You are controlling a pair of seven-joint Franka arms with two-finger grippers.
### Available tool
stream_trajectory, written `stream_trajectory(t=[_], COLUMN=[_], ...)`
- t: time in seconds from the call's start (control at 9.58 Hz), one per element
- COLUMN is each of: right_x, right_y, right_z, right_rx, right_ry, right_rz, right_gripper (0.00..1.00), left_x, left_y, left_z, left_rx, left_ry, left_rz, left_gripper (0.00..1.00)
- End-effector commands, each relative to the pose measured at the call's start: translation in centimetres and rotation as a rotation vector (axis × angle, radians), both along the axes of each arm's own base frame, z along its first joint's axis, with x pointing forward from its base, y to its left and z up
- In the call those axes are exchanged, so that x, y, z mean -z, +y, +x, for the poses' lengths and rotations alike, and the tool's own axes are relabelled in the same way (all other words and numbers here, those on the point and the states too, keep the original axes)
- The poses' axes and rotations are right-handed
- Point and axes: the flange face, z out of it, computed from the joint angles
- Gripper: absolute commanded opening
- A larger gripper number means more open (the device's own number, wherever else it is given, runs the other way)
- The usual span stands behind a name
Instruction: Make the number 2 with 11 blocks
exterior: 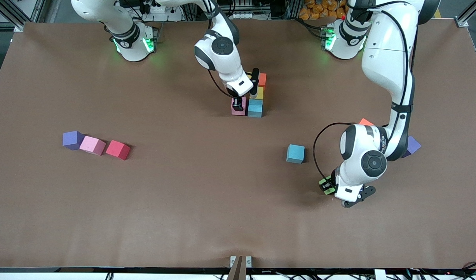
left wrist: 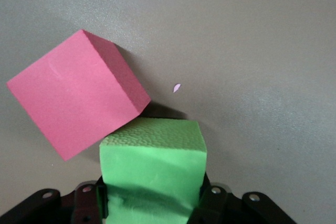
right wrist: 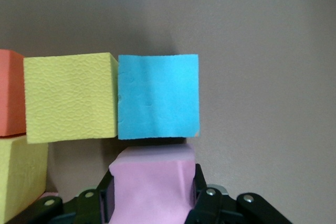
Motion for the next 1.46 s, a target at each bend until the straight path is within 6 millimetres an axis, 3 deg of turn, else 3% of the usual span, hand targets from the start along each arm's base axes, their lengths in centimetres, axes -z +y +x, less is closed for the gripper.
stream_trajectory(t=[0.0, 1.36], right_x=[0.9, 2.4], right_y=[0.3, 1.7], right_z=[-0.6, -0.2], right_rx=[0.008, 0.067], right_ry=[-0.007, 0.0], right_rz=[0.011, 0.023], right_gripper=[0.11, 0.09], left_x=[-0.5, -0.4], left_y=[0.1, 0.1], left_z=[-0.1, -0.1], left_rx=[0.007, 0.019], left_ry=[-0.002, -0.001], left_rz=[-0.005, -0.005], left_gripper=[0.0, 0.0])
